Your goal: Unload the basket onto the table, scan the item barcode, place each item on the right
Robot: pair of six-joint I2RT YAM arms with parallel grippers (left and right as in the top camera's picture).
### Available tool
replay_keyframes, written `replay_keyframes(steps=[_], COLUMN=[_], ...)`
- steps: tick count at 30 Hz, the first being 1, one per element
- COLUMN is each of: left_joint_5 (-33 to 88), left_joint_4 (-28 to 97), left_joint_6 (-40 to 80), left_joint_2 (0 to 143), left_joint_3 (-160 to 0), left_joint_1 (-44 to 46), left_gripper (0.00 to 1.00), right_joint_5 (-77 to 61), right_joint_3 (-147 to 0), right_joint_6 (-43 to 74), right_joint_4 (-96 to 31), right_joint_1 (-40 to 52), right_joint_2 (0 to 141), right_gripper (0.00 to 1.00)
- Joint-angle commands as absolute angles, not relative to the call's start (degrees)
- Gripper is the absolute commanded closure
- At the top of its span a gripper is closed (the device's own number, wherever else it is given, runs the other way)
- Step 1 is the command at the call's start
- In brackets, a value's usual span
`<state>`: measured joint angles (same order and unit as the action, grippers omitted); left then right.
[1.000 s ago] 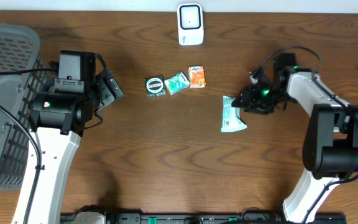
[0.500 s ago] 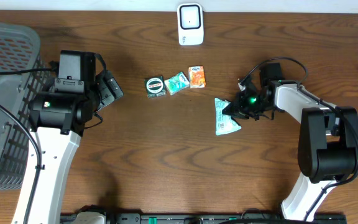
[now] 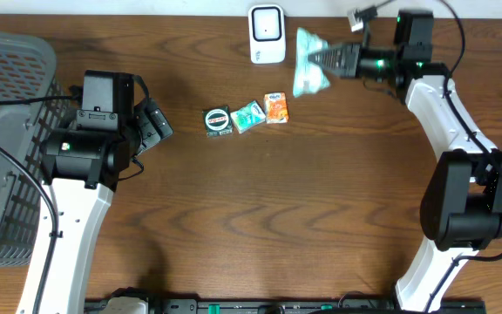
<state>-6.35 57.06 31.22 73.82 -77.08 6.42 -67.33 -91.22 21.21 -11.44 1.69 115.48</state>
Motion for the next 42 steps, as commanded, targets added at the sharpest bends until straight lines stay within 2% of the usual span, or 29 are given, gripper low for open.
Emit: replay_keyframes(steps=[1,7,14,26,42], left_joint_5=[-6.7,-6.7,-6.7,-6.7,-6.7], left_joint_4=[57.2,57.2,57.2,57.2,57.2], left_joint_6=[30.7,30.7,30.7,30.7,30.7], left_joint_2=[73.7,73.7,73.7,73.7,73.7], left_joint_3=[-77.9,-77.9,-77.9,-77.9,-77.9], left_joint_1=[6.2,6.2,6.2,6.2,6.2], left_gripper=[0.02,0.02,0.02,0.02,0.02], right_joint_5=[-67.4,-62.7,-61.6,-59.8,-58.2], right_joint_3=[-93.4,-93.4,-93.4,-93.4,-93.4], right_joint_6=[30.3,34.2,44.2,40.0,40.0], right_joint_4=[-6.6,-6.2,-6.7,-9.2,-9.7], right_joint_1=[4.2,6.9,8.0,8.0,8.0], right_joint_2=[115.0,115.0,115.0,115.0,115.0], right_gripper=[0.99,0.99,0.99,0.99,0.99])
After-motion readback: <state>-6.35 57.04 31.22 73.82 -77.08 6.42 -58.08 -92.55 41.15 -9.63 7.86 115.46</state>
